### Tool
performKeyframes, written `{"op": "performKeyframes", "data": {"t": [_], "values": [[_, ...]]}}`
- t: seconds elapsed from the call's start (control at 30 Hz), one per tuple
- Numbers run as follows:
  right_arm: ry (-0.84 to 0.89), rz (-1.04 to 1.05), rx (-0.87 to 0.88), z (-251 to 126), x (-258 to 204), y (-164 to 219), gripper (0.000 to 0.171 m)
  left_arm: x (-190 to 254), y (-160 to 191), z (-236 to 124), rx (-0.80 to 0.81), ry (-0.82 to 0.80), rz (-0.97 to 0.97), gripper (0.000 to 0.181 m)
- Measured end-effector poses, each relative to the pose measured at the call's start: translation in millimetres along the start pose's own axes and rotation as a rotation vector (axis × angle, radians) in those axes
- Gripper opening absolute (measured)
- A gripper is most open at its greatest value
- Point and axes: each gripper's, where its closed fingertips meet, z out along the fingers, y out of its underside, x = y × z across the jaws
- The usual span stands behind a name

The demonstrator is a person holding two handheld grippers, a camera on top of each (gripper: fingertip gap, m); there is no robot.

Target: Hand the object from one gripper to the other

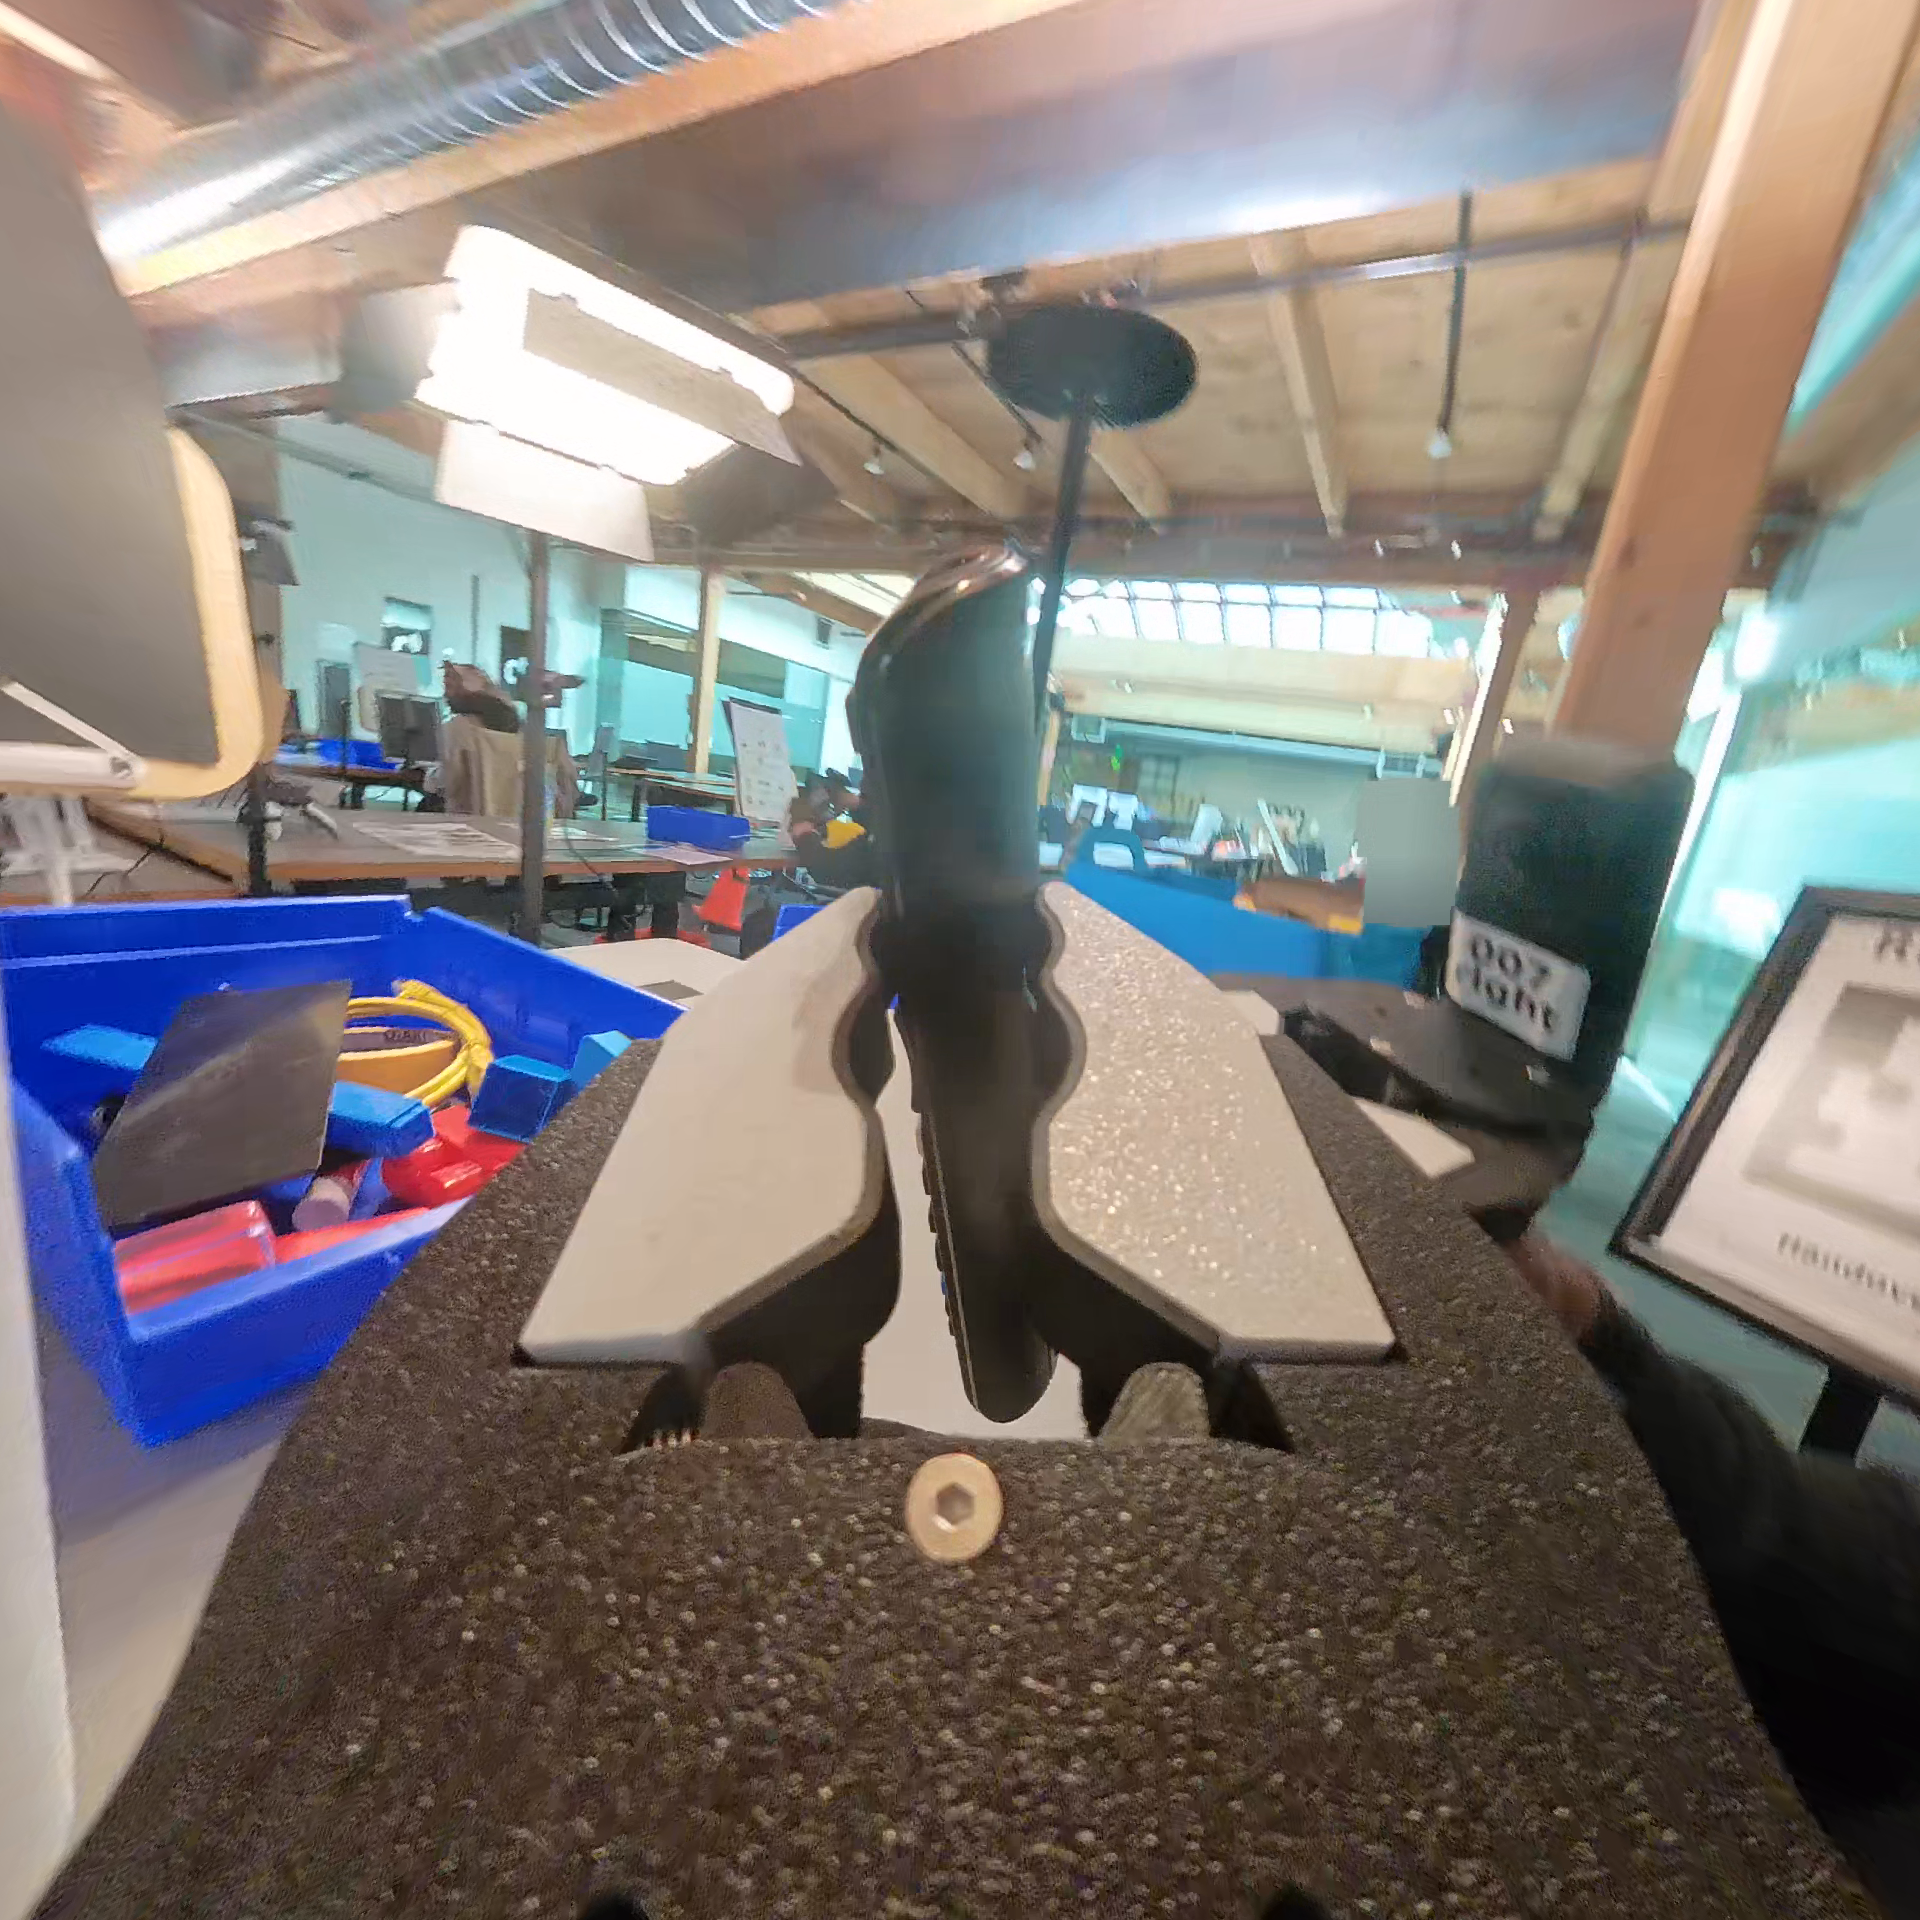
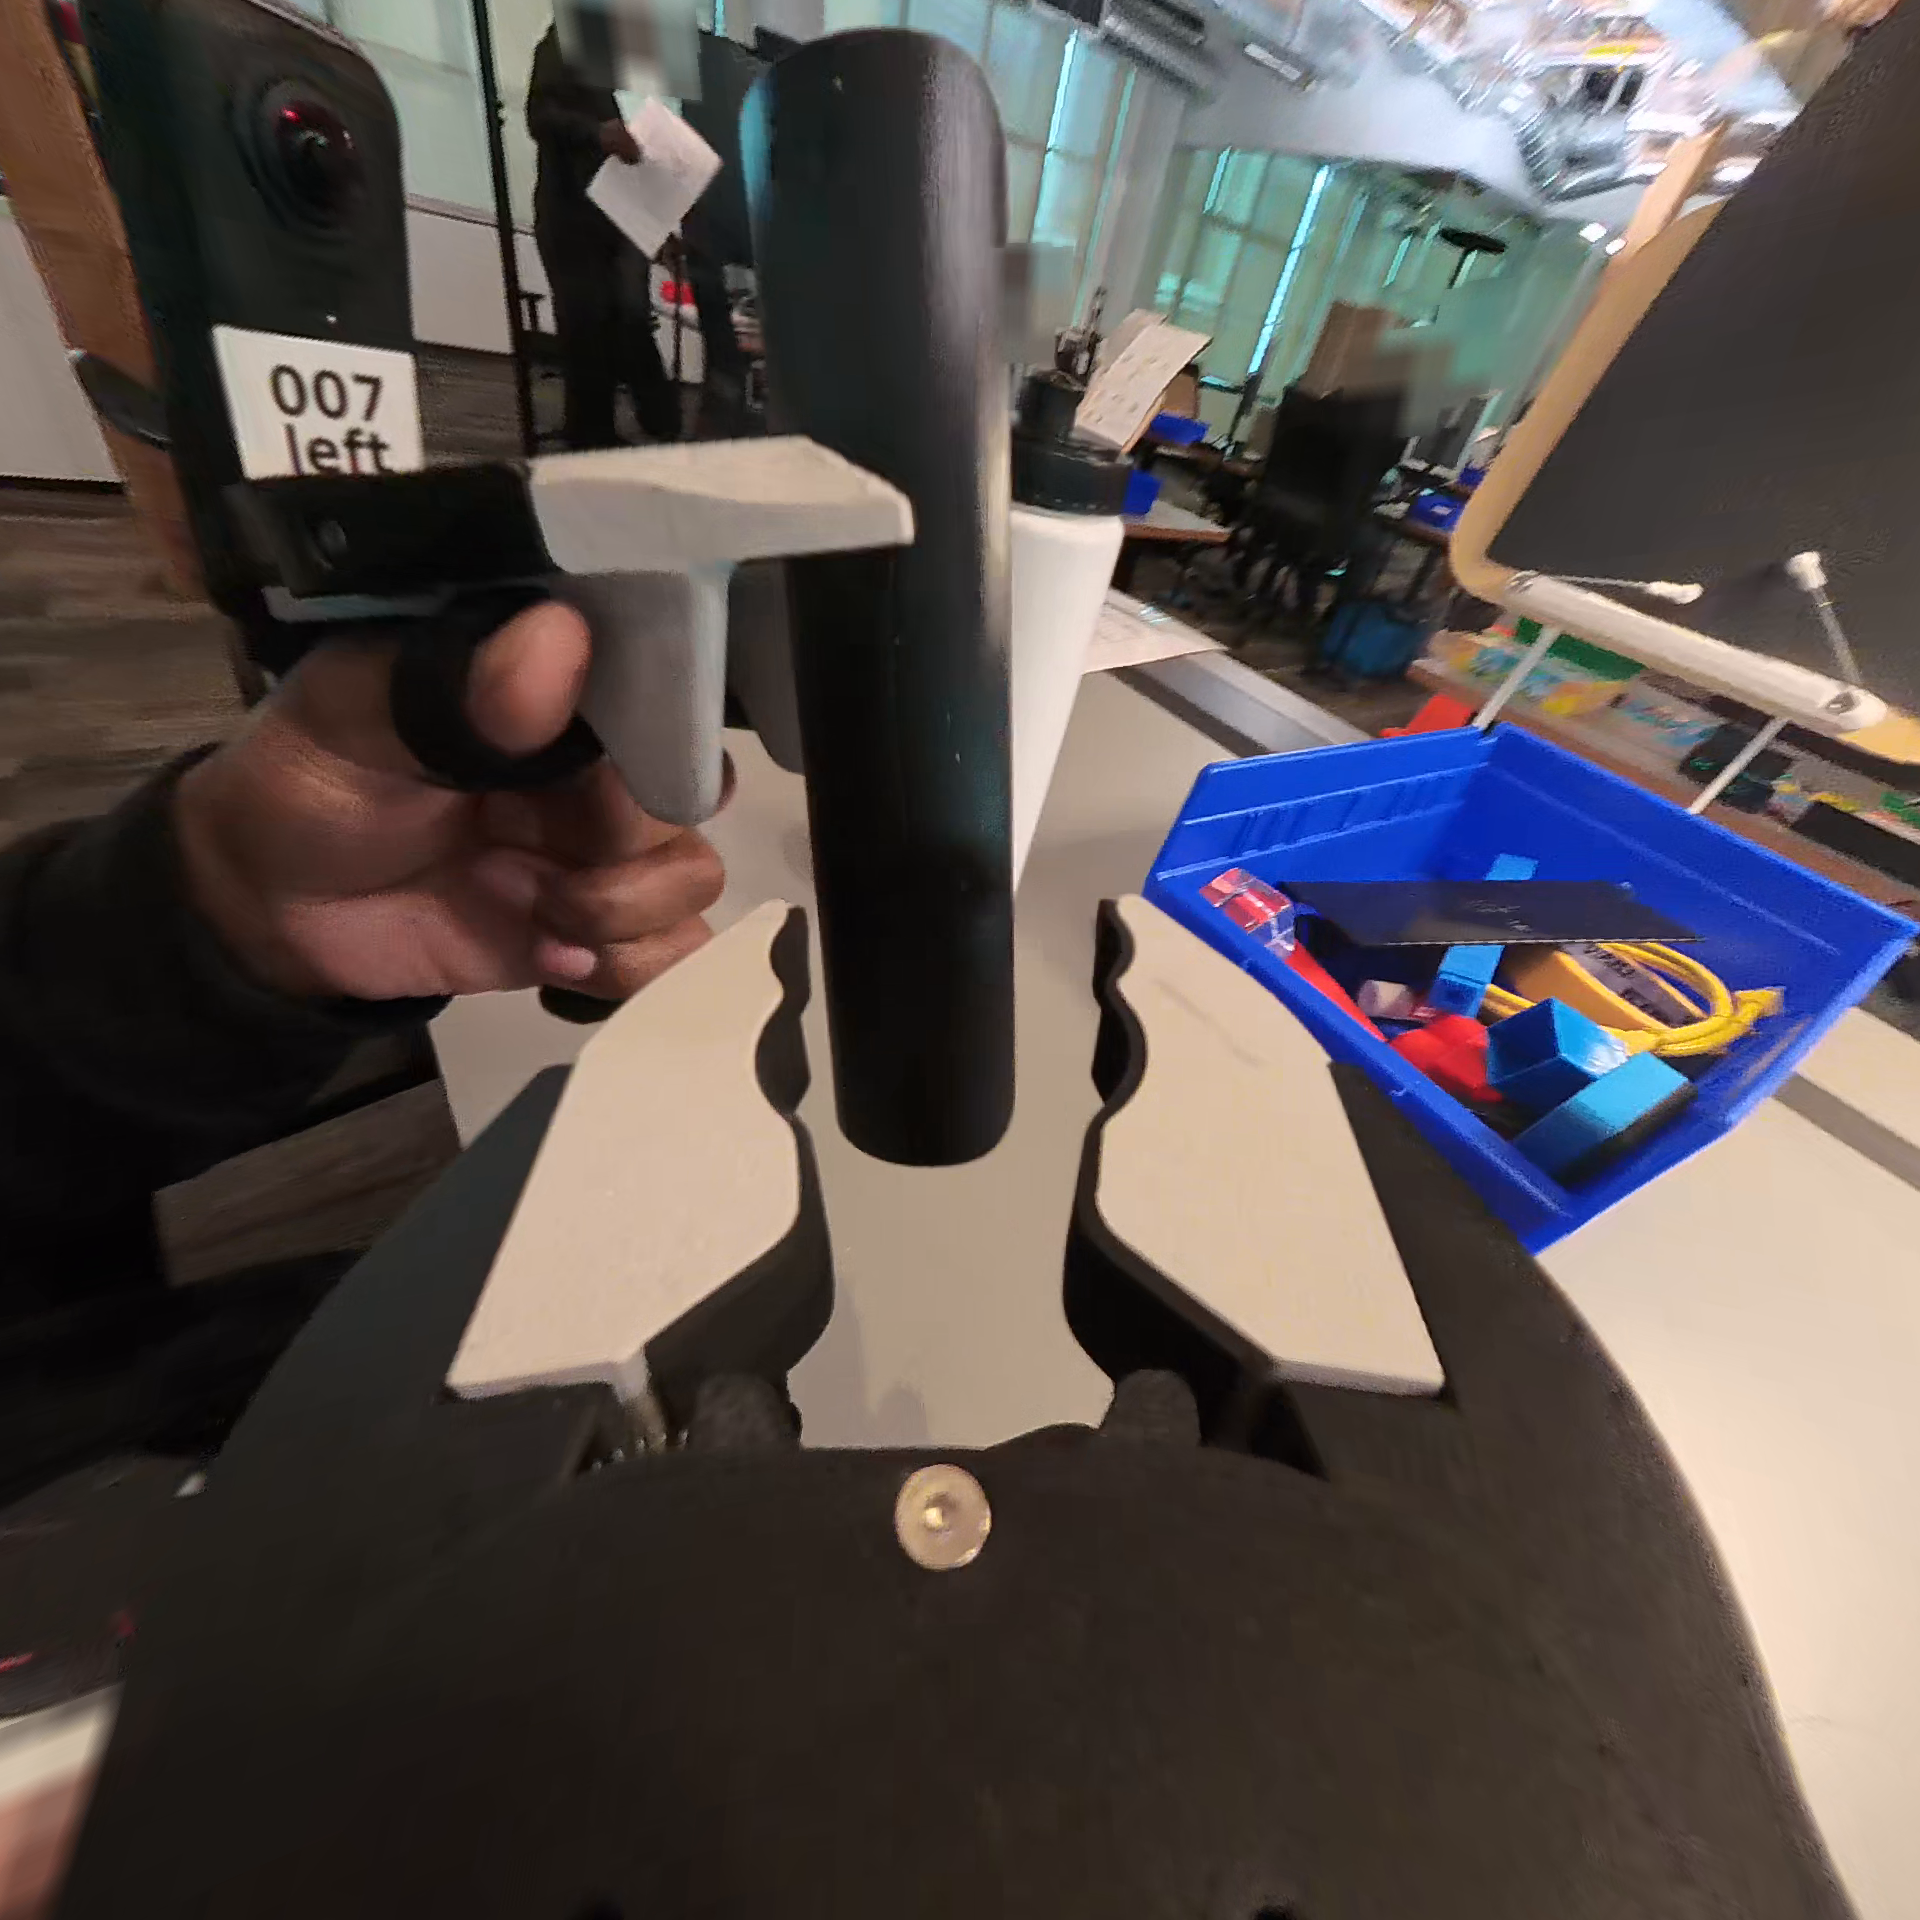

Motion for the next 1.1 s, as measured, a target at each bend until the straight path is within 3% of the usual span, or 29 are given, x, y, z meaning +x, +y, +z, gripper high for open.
{"op": "performKeyframes", "data": {"t": [0.13, 0.4, 0.63, 0.73, 0.87, 0.93, 1.0, 1.1], "values": [[0.080, -0.101, 0.048, 4.7, -3.9, 1.2, 0.058, -20.8, -6.9, -10.2, 0.061, -0.123, -0.121, 0.024], [0.272, -0.667, 0.106, 4.3, -6.7, 13.1, 0.072, -47.9, -13.8, -28.3, 0.156, -0.214, -0.452, 0.023], [0.452, -1.038, 0.151, 6.3, -11.2, 12.4, 0.074, -44.9, 16.9, -18.7, 0.107, -0.190, -0.727, 0.023], [0.485, -1.121, 0.163, 7.7, -16.4, 12.6, 0.065, -42.0, 30.7, -13.8, 0.091, -0.197, -0.788, 0.023], [0.496, -1.163, 0.152, 8.4, -16.5, 16.3, 0.038, -38.8, 40.2, -8.9, 0.074, -0.192, -0.828, 0.023], [0.520, -1.140, 0.124, 8.5, -9.7, 17.0, 0.036, -38.9, 39.3, -8.2, 0.064, -0.182, -0.818, 0.023], [0.528, -1.066, 0.118, 6.9, -3.0, 14.6, 0.033, -37.3, 35.4, -6.8, 0.055, -0.155, -0.786, 0.026], [0.482, -0.798, 0.140, 1.8, 8.5, 8.0, 0.026, -27.2, 24.6, -1.2, 0.053, -0.057, -0.700, 0.047]]}}
